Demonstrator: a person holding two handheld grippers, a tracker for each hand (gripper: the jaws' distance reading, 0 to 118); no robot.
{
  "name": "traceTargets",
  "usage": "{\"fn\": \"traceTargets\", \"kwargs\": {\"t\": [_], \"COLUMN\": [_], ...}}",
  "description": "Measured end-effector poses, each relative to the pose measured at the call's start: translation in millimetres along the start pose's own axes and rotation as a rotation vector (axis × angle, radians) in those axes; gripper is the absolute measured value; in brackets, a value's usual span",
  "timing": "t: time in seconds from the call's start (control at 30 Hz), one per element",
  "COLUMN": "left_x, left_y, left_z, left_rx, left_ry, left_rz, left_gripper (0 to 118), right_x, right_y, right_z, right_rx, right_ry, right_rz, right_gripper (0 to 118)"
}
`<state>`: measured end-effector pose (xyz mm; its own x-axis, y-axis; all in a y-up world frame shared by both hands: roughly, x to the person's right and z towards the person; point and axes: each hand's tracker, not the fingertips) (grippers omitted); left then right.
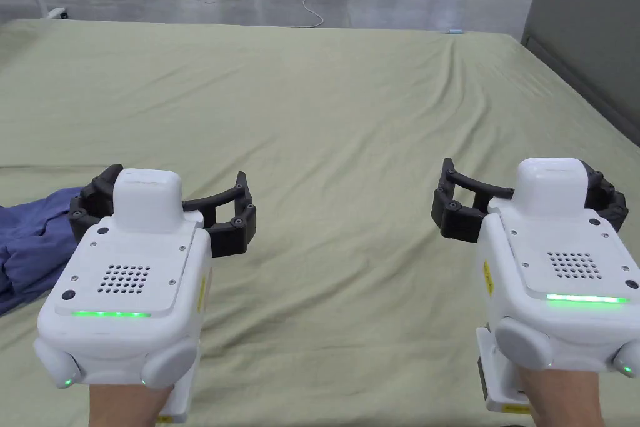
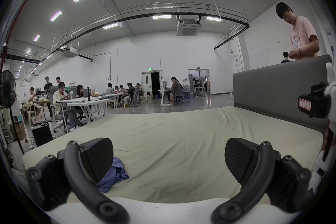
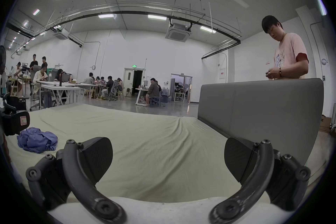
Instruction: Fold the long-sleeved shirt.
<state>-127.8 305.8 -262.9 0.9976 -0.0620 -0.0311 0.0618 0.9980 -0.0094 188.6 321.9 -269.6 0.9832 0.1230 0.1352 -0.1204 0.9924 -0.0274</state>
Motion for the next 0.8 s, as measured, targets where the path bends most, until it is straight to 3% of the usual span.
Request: {"fn": "traceTargets", "kwargs": {"t": [0.8], "left_x": [-4.3], "left_y": [3.4], "left_z": [-1.7], "left_rx": [0.021], "left_ry": [0.015], "left_rz": [0.017], "left_gripper": [118], "right_x": [-2.9], "right_y": [2.0], "right_z": [-0.7], "right_rx": [0.012], "right_ry": [0.006], "right_rz": [0.006], "right_gripper": [118]}}
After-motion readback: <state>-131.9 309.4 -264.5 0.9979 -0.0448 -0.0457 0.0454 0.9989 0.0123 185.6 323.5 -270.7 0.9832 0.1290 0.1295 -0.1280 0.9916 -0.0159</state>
